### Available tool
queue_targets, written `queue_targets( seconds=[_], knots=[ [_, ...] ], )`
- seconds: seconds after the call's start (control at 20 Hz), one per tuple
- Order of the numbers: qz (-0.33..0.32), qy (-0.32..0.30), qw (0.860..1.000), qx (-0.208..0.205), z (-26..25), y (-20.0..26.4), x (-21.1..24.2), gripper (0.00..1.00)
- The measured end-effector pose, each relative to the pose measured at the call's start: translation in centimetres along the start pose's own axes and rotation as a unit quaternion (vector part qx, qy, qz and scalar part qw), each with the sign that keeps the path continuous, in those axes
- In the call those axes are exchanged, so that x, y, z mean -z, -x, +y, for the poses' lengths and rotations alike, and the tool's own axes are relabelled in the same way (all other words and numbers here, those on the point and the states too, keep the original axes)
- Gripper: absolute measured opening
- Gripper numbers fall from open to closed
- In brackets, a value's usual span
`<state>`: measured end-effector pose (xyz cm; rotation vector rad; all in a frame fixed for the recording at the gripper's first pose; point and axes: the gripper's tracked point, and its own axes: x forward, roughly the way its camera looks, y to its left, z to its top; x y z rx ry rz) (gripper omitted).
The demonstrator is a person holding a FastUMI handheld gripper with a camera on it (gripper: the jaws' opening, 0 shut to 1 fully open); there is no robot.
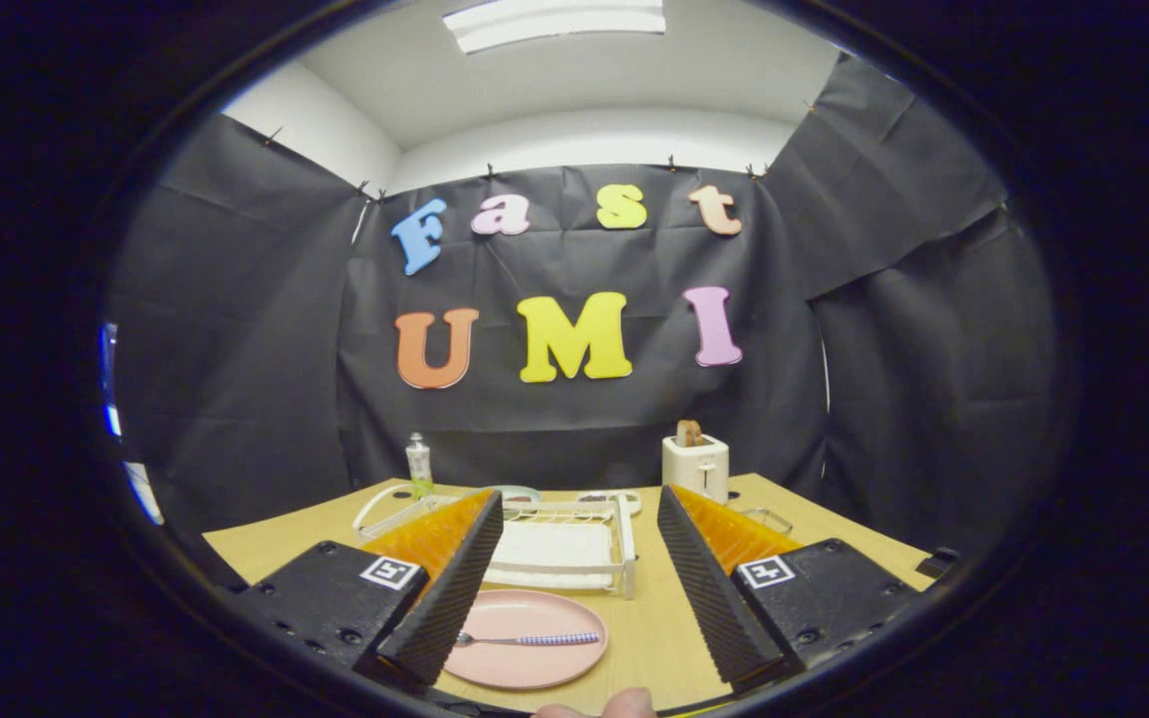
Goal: Take the plate from the dish rack, then take the spoon from the basket and place it into the plate.
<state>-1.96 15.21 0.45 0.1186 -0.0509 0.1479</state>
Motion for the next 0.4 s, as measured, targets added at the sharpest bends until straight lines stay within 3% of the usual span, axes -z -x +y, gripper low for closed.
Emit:
queue_targets(
  seconds=[0.4],
  knots=[
    [0.008,0.011,1.0,-0.008,1.0,-0.5,0.1,1.0]
  ],
)
